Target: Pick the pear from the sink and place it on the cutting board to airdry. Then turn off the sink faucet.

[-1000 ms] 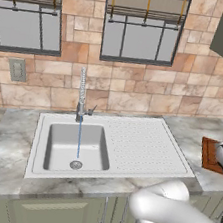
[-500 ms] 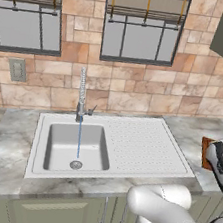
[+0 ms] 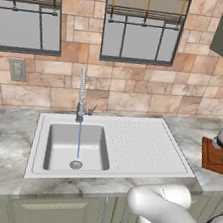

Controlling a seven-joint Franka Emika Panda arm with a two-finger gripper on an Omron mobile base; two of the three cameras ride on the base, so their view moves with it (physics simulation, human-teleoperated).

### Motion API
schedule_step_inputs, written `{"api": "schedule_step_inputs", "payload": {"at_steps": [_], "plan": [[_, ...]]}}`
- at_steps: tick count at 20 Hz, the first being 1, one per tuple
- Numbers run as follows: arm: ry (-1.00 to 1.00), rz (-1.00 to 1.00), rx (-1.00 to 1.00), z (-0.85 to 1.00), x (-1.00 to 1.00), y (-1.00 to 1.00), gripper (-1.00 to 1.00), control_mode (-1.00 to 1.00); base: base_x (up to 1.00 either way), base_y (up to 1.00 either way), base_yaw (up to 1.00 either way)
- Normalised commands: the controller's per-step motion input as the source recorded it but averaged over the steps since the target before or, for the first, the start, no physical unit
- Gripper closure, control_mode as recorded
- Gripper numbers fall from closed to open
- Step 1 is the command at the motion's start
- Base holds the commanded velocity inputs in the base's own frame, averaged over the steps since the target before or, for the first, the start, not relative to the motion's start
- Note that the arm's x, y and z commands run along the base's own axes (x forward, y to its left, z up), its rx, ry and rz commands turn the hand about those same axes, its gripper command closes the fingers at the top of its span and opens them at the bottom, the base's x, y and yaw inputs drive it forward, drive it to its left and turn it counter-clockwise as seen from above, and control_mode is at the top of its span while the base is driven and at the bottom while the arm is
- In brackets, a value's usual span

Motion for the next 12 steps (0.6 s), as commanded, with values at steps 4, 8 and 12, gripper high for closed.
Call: {"api": "schedule_step_inputs", "payload": {"at_steps": [4,8,12], "plan": [[0.24,0.29,0.02,0.14,0.00,0.22,-1.00,-1.00,0.00,0.00,0.00],[0.00,0.12,0.01,-0.10,-0.02,0.48,-1.00,-1.00,0.00,0.00,0.00],[-0.03,-0.03,0.08,-0.01,-0.02,0.59,-1.00,-1.00,0.00,0.00,0.00]]}}
